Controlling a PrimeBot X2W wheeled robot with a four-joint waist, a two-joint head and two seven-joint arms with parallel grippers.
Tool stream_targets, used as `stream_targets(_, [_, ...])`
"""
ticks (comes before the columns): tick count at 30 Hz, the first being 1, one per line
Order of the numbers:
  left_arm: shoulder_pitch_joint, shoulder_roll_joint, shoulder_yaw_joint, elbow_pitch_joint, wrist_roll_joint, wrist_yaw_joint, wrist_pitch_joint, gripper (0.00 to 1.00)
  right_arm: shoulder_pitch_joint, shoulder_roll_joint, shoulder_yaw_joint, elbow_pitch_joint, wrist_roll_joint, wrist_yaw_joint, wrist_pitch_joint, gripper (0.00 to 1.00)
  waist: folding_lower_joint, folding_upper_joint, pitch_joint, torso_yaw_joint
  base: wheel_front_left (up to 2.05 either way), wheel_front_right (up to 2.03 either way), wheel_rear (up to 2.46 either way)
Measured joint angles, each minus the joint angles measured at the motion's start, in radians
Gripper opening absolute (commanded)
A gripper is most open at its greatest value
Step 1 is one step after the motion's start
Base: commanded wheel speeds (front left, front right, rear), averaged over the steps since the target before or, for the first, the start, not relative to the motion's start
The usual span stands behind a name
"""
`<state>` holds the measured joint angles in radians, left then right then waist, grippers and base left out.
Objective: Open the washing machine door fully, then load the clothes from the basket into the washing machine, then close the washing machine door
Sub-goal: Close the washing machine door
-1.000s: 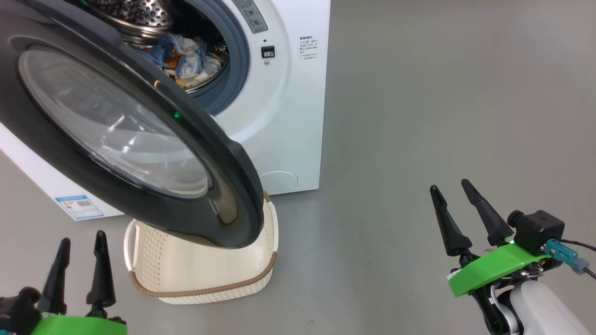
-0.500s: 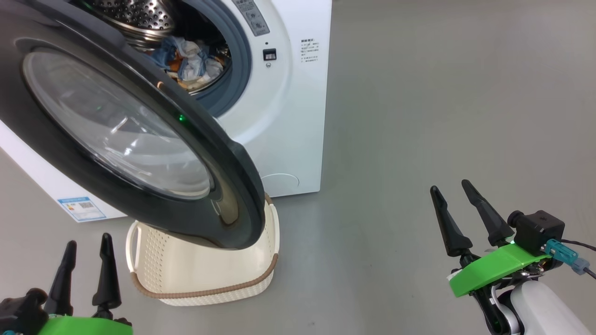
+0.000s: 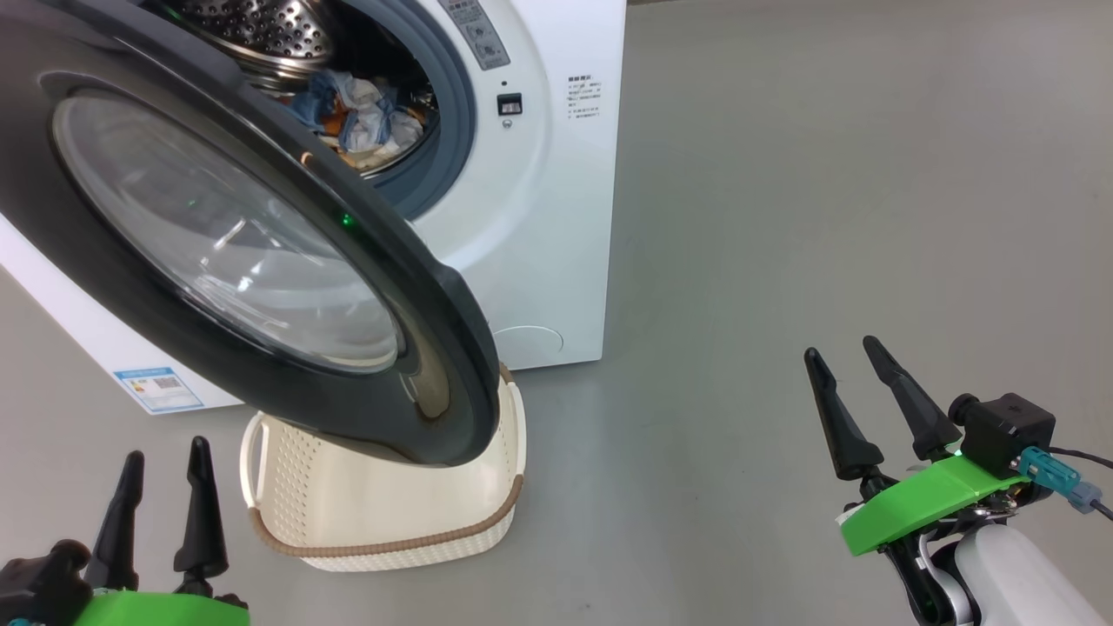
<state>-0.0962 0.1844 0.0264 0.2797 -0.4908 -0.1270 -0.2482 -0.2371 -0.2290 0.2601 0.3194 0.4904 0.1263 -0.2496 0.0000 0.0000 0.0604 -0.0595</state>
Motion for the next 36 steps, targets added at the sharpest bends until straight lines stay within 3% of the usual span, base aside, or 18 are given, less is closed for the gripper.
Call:
stream_targets(4, [0.000,-0.009,0.005,0.003,-0.001,0.000,0.000,1.00,0.000,0.000,0.000,0.000,0.000,0.000,0.000,1.00,0.0000,0.0000,-0.001,0.004,0.00,0.00,0.00])
stream_targets(5, [0.000,-0.010,0.005,0.003,-0.001,0.000,0.000,1.00,0.000,0.000,0.000,0.000,0.000,0.000,0.000,0.91,0.0000,0.0000,-0.002,0.006,0.00,0.00,0.00])
stream_targets(6, [0.000,-0.010,0.005,0.003,-0.001,0.000,-0.001,1.00,0.000,0.000,0.000,-0.001,0.000,0.000,0.000,0.49,0.0000,0.0000,-0.002,0.008,0.00,0.00,0.00])
stream_targets(7, [0.000,-0.010,0.005,0.003,-0.002,0.000,-0.003,1.00,0.000,0.000,0.000,-0.001,0.000,0.000,0.000,0.36,0.0000,0.0000,-0.003,0.010,0.00,0.00,0.00])
stream_targets(8, [0.000,-0.011,0.005,0.003,-0.002,0.000,-0.003,1.00,0.000,0.000,0.000,-0.001,0.000,0.000,0.000,0.08,0.0000,0.0000,-0.003,0.012,0.00,0.00,0.00])
stream_targets(9, [0.000,-0.012,0.005,0.003,-0.002,0.000,-0.003,1.00,0.000,0.000,0.000,-0.002,0.000,0.000,0.000,0.00,0.0000,0.0000,-0.004,0.014,0.00,0.00,0.00])
stream_targets(23, [-0.001,-0.026,0.009,0.003,-0.010,0.000,-0.007,1.00,-0.031,-0.009,-0.003,-0.060,0.003,0.000,0.000,0.00,0.0000,0.0000,0.000,0.079,0.00,0.00,0.00])
stream_targets(36, [-0.002,-0.039,0.003,0.009,-0.016,0.000,-0.007,1.00,-0.181,0.019,0.050,-0.222,0.083,0.000,-0.004,0.00,0.0000,0.0000,-0.002,0.206,0.00,0.00,0.00])
